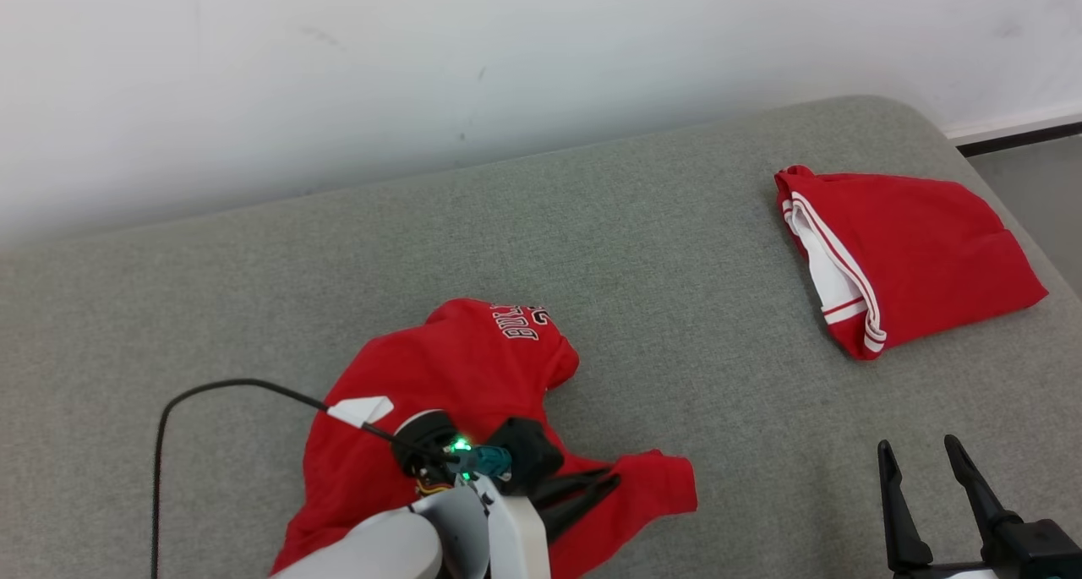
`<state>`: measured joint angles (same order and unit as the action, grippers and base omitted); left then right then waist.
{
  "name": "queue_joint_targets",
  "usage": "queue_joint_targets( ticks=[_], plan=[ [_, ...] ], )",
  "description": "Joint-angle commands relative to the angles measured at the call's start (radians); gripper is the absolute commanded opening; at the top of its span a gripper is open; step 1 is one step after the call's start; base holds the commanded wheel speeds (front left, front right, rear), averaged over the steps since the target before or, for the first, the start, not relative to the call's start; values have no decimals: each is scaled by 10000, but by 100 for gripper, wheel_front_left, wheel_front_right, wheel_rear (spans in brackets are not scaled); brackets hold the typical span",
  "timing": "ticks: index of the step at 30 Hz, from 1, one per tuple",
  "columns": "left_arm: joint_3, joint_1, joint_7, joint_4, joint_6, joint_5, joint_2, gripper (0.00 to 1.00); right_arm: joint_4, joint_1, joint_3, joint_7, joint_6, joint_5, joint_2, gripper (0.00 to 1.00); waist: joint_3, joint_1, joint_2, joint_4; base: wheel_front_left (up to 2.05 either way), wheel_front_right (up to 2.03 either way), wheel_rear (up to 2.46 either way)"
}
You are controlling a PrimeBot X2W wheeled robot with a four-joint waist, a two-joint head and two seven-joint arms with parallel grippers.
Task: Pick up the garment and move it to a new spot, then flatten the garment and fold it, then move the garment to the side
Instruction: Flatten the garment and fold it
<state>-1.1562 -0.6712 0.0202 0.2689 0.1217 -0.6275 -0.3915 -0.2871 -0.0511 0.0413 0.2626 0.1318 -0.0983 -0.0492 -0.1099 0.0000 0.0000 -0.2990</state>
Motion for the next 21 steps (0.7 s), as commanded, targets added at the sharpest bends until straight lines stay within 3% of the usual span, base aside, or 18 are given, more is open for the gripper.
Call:
queue_joint_targets(
  ticks=[1, 5, 12, 19, 21],
  plan=[
    [50, 40, 37, -63, -59, -77, -89, 0, 18, -21, 2, 27, -22, 54, -30, 100, -53, 0, 0, -36, 0, 0, 0],
    [126, -212, 246, 217, -232, -7, -166, 0, 64, -157, -56, 27, -22, -35, -29, 100, -323, 0, 0, -197, 0, 0, 0],
    [251, -1186, -214, 2288, -506, 521, 353, 0, 16, -483, -301, 27, -22, -211, -29, 100, -852, 0, 0, -640, 0, 0, 0],
    [140, -1880, -827, 4139, -447, 912, 937, 0, -28, -488, -256, 27, -22, -376, -29, 100, -1141, 0, 0, -838, 0, 0, 0],
    [162, -1926, -1187, 4438, -549, 967, 1079, 76, -8, -406, -165, 27, -22, -364, -30, 100, -1129, 0, 0, -769, 0, 0, 0]
  ],
)
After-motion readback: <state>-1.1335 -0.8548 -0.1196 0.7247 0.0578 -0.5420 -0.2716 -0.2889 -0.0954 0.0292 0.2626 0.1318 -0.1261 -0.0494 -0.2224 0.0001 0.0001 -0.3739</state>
